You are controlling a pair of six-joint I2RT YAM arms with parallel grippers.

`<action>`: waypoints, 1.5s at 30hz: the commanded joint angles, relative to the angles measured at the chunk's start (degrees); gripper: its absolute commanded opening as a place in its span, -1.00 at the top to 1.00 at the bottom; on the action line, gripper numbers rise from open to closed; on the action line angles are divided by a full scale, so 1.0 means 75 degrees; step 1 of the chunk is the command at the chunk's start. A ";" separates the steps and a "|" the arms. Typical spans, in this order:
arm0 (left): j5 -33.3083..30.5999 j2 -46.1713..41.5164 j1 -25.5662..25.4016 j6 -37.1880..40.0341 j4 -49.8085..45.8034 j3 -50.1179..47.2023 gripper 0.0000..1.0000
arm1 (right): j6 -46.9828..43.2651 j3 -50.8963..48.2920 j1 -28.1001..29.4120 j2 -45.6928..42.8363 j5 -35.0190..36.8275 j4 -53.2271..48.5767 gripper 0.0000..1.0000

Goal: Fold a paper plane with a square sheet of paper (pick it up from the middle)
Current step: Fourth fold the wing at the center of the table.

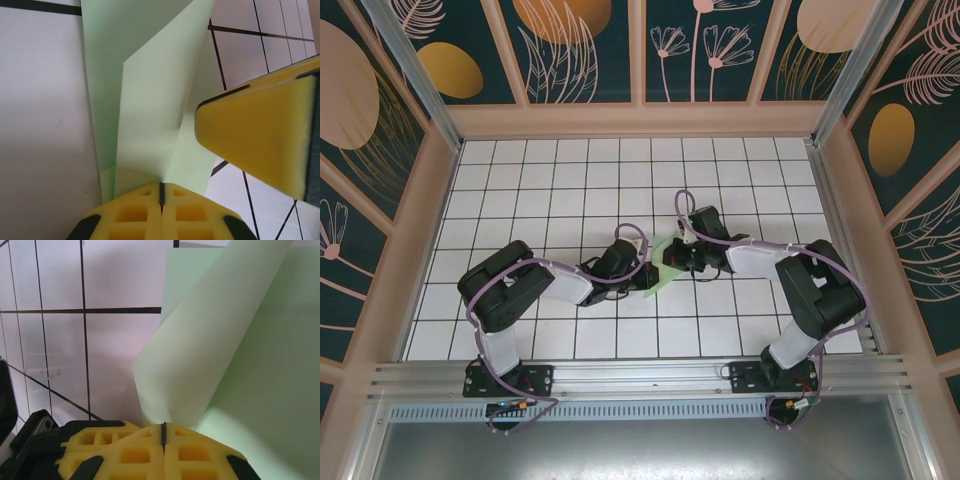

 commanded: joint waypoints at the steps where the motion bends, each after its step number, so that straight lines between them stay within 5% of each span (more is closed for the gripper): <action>1: 0.0138 0.0150 -0.0039 0.0098 -0.1502 -0.0204 1.00 | -0.0164 -0.0077 0.0049 0.0229 -0.0324 0.0336 1.00; 14: 0.0176 0.0179 -0.0035 0.0092 -0.1767 -0.0168 1.00 | -0.0898 0.0183 -0.0016 0.0873 0.0032 -0.0170 1.00; 29: 0.0411 -0.0005 -0.0040 0.0797 -0.2030 -0.0735 1.00 | -0.1923 0.1117 -0.1247 0.0929 0.0339 -0.0512 1.00; 37: 0.0429 -0.0344 0.0008 0.1266 -0.2110 -0.0824 1.00 | -0.1298 -0.0012 -0.0575 -0.0428 0.0023 0.0150 1.00; 45: 0.0470 -0.0331 0.0035 0.1257 -0.2093 -0.0772 1.00 | -0.0942 -0.0051 0.0351 -0.0012 0.0026 0.0510 1.00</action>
